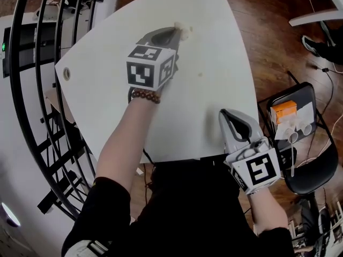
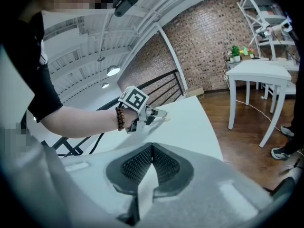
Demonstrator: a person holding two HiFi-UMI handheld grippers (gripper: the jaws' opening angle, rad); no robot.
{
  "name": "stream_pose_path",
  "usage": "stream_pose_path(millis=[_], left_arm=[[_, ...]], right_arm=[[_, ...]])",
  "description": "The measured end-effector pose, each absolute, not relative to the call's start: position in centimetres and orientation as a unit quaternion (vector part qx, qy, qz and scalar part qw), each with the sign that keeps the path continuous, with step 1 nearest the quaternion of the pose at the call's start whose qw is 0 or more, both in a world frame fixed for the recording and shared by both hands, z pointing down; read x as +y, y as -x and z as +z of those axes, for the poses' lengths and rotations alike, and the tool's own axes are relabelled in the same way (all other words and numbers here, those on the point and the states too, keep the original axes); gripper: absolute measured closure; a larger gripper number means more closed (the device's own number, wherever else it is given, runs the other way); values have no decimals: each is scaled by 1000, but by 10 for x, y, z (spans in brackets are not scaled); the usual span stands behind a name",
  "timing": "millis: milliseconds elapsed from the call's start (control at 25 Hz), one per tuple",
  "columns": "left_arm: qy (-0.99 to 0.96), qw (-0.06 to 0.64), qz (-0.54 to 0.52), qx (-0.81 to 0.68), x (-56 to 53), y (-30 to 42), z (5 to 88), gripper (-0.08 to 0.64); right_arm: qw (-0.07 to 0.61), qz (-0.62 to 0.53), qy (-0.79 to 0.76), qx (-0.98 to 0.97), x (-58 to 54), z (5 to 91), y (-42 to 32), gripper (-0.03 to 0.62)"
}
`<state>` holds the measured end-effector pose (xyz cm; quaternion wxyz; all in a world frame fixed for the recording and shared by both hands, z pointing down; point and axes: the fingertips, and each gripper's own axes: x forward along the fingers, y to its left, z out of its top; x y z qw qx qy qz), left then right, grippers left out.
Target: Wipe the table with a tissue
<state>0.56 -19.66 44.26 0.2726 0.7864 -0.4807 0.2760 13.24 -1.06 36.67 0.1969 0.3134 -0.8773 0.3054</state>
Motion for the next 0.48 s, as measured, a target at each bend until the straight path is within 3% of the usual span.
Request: stream_pose_path(millis=[480], left_arm=[[-783, 272, 309, -466, -204, -22, 458, 528]], right_arm=[[194, 315, -329, -869, -16, 373, -149, 601]])
